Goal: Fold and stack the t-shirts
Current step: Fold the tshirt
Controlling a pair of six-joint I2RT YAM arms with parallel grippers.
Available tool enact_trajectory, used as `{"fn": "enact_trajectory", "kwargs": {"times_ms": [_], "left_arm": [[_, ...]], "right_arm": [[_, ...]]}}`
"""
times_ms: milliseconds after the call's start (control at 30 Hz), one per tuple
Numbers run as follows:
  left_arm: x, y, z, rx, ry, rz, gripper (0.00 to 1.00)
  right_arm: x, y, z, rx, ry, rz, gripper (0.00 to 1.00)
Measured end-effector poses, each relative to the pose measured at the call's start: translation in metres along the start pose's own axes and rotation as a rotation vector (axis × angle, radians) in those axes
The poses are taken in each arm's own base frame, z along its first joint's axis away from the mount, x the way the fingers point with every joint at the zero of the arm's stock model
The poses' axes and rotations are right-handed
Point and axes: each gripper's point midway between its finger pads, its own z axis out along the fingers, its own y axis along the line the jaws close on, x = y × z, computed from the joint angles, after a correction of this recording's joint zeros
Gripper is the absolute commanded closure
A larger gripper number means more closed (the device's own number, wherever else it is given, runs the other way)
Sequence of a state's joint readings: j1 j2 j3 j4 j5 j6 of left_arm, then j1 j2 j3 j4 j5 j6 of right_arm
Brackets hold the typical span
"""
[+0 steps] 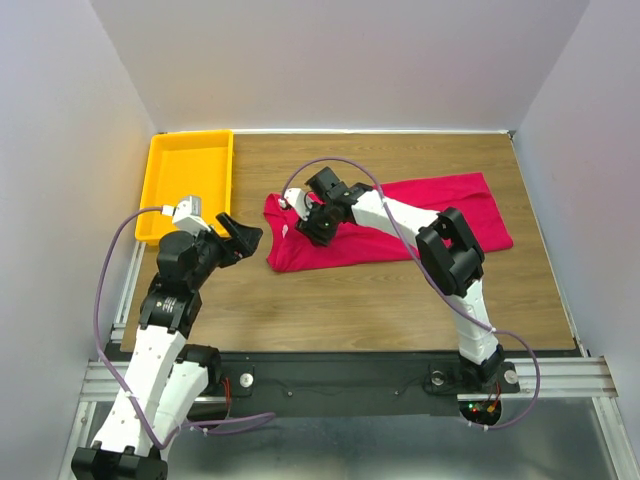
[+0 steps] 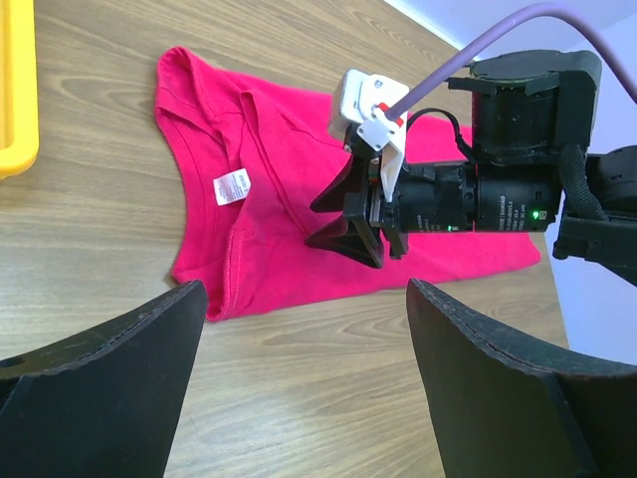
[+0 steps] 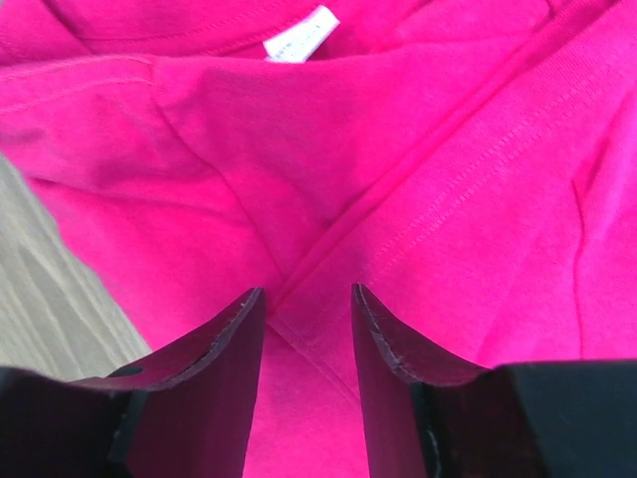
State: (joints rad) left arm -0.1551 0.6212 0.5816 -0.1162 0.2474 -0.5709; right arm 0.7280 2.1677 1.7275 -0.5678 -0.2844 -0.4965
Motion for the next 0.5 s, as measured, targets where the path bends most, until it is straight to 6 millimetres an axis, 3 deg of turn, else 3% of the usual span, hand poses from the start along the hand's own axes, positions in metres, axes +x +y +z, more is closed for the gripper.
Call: {"fn": "enact_trajectory", "kwargs": {"times_ms": [133, 333, 500], "left_arm": [[0.0021, 0.0013, -0.0001, -0.001, 0.003, -0.003, 0.07], [0.0077, 0.0049, 0.0006, -0.008, 0.018, -0.008, 0.08], [0.0078, 0.0043, 0.0002, -0.006, 0.018, -0.008, 0.08]], "right_arm": [[0.0026, -0.0052, -0.0007, 0.029, 0.014, 0.0, 0.59], [0.0048, -0.0094, -0.0015, 0.054, 0.027, 0.002, 0.84], [0.0054, -0.0103, -0.0017, 0.061, 0.031, 0.009, 0.94]]}}
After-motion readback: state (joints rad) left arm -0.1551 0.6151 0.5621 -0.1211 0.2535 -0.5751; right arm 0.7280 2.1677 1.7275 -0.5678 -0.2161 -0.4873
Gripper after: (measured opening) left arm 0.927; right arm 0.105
